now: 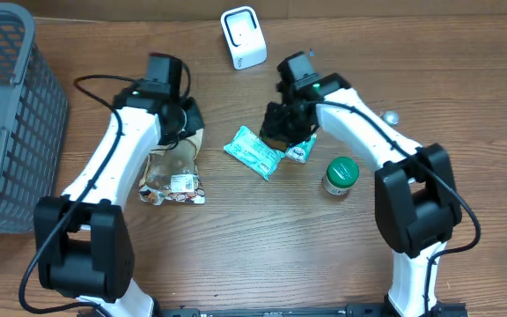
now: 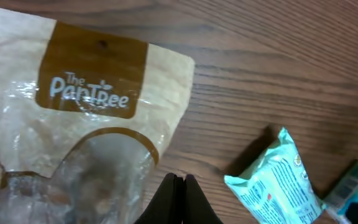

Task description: Scan the item barcode

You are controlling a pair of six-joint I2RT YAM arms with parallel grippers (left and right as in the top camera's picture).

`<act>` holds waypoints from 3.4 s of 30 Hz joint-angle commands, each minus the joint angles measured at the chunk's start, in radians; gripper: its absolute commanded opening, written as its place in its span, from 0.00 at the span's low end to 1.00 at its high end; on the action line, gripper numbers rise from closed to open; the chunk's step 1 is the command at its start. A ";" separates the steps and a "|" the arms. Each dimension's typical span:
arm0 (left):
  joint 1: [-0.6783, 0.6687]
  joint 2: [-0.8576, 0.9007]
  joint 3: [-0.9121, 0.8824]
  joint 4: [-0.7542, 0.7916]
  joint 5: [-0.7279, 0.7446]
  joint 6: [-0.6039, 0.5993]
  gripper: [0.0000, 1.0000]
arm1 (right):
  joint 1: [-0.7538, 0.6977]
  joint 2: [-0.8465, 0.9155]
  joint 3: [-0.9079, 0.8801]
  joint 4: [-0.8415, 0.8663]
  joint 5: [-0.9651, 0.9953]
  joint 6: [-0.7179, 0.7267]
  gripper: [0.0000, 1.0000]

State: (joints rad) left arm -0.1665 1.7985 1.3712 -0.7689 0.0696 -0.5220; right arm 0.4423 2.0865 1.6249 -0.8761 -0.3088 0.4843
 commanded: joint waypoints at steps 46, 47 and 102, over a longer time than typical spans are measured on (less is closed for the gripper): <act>-0.007 0.014 -0.008 -0.072 0.028 0.051 0.04 | 0.187 0.005 -0.204 0.089 -0.060 0.119 0.25; -0.007 0.014 -0.008 -0.074 0.028 0.051 0.04 | 0.203 0.005 -0.204 0.091 -0.060 0.118 0.26; -0.089 0.231 0.196 -0.285 0.169 0.206 0.04 | 0.018 0.053 0.085 -0.050 -0.306 -0.187 0.04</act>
State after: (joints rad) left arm -0.2539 2.0182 1.5719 -1.0451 0.2291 -0.3588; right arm 0.4580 2.1700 1.6955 -0.9157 -0.4973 0.2775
